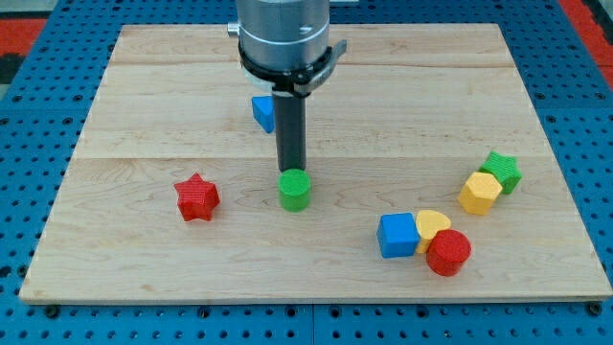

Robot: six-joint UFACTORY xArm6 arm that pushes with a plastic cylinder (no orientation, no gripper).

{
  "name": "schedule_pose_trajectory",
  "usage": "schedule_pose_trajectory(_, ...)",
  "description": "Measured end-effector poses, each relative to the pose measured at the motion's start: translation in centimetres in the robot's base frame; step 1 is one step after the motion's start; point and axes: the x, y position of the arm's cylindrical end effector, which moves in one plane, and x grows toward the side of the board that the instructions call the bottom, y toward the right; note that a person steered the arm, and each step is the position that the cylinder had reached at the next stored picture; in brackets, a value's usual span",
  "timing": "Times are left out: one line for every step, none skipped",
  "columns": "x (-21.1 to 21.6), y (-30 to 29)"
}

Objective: Place the green circle and green star horizontally to each other

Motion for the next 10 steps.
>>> schedule_pose_trajectory(0.2,-0.3)
schedule_pose_trajectory(-1.2,5.0)
schedule_pose_trajectory(-3.7,16.8)
schedule_pose_trajectory(-4.2,25.0)
schedule_pose_trajectory(0.0,29.4)
schedule_pose_trajectory(2.4,27.4)
schedule_pose_trajectory(-2.7,24.2)
schedule_pose_trajectory(-3.7,19.8)
schedule_pose_trajectory(-3.9,19.8)
schedule_pose_trajectory(-4.0,20.1)
